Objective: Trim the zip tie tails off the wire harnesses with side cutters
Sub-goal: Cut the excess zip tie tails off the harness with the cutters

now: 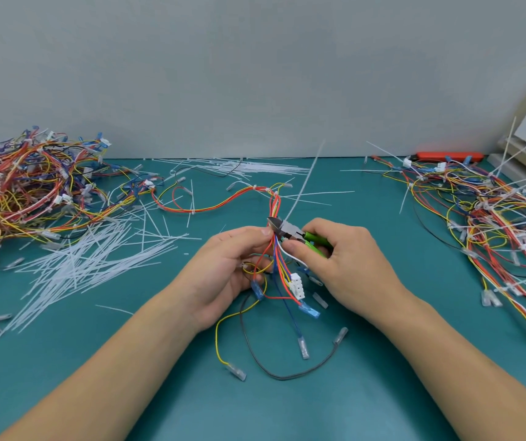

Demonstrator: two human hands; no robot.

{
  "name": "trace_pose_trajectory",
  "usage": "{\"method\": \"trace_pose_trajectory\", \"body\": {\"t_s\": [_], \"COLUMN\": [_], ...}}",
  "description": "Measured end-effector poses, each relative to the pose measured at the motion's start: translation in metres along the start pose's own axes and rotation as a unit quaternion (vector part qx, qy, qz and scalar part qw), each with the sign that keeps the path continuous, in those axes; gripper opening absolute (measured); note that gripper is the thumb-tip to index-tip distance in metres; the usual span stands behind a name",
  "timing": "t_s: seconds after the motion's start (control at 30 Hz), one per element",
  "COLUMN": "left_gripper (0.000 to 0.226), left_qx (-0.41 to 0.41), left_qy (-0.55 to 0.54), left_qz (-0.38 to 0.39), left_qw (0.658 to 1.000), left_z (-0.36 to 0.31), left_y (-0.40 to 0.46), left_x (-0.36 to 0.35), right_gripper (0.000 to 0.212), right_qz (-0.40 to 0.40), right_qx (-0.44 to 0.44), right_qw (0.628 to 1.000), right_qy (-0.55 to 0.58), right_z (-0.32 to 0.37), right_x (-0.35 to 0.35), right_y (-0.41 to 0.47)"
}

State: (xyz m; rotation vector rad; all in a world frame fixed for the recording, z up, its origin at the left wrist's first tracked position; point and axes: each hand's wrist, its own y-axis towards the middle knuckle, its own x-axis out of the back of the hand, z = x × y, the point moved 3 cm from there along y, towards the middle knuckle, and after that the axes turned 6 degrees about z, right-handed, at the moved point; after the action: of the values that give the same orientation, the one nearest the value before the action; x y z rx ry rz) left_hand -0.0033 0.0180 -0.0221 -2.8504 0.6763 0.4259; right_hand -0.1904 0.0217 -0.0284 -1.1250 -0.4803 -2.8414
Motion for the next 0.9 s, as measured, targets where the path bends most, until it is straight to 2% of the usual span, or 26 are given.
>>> {"method": "trace_pose_trajectory", "body": {"t_s": [0.9], "left_gripper": [0.016], "left_qx": [0.001], "left_qy": [0.005], "left_qz": [-0.002], "left_qw": [1.0], "left_z": [0.0003], "left_y": [0.0002], "left_x": [-0.0002], "right_gripper": [0.05], "right_qz": [-0.003], "right_qx": [0.003], "right_qw": [1.0], "right_qy": [0.002], "right_z": [0.0005], "right_x": [0.0032], "right_y": [0.0017]}}
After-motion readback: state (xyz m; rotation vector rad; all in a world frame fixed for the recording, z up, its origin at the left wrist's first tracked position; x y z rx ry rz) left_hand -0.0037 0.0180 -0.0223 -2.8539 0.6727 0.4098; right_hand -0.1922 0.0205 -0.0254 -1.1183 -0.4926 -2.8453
